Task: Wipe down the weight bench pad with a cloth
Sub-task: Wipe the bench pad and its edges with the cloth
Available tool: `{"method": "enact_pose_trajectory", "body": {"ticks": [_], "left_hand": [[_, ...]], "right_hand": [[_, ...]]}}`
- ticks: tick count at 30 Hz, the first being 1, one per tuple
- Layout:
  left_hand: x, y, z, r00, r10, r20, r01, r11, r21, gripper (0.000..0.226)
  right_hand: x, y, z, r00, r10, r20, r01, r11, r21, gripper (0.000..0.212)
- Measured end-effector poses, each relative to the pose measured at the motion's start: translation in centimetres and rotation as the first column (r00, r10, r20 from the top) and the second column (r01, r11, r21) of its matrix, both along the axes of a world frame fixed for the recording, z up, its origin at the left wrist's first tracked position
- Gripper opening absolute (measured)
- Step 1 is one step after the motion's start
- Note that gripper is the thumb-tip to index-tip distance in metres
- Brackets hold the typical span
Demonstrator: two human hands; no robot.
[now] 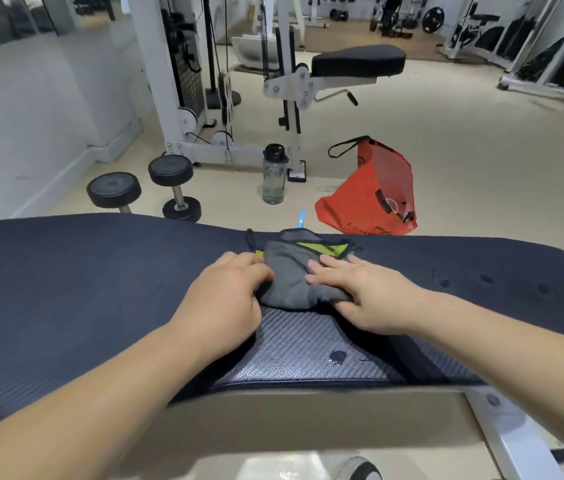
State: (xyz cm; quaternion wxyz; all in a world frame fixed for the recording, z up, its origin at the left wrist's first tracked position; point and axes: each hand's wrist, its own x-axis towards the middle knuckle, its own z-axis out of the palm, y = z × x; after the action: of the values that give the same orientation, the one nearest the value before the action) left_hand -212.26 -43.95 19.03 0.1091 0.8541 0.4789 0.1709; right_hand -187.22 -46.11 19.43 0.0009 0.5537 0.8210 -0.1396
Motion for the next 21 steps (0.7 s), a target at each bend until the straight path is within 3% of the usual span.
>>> {"method": "enact_pose_trajectory", "body": {"ticks": [4,6,12,17,21], "left_hand": [[0.3,-0.3,-0.2,1.000,0.003,0.021,-0.003,0.999,0.035,0.051],[0.2,-0.4,0.1,0.999,-0.006,0.033,0.004,0.998,0.056,0.052],[-0.3,-0.8,0.7,1.000,-0.017,-0.026,0.016,0.998,-0.059,0.044],[-2.5,-0.7,1.1,0.992,-0.041,-0.119,0.023,0.989,-0.145,0.048],[-4.0,-1.6,1.1,0.983,-0.141,-0.121,0.112,0.968,-0.223,0.067]], "right_hand": [[-4.4,-2.9,0.2,0.957,0.280,-0.080,-0.287,0.953,-0.095,0.066],[-4.9,-2.1,0.3,0.938,0.327,-0.116,-0.337,0.938,-0.081,0.065],[-3.1,1.6,0.1,0.994,0.041,-0.098,-0.049,0.996,-0.077,0.060],[-6.9,0.1,0.4,0.997,0.050,0.051,-0.047,0.997,-0.057,0.053],[-8.3,-1.2,2.4,1.000,0.002,0.027,0.000,0.998,-0.066,0.046]]}}
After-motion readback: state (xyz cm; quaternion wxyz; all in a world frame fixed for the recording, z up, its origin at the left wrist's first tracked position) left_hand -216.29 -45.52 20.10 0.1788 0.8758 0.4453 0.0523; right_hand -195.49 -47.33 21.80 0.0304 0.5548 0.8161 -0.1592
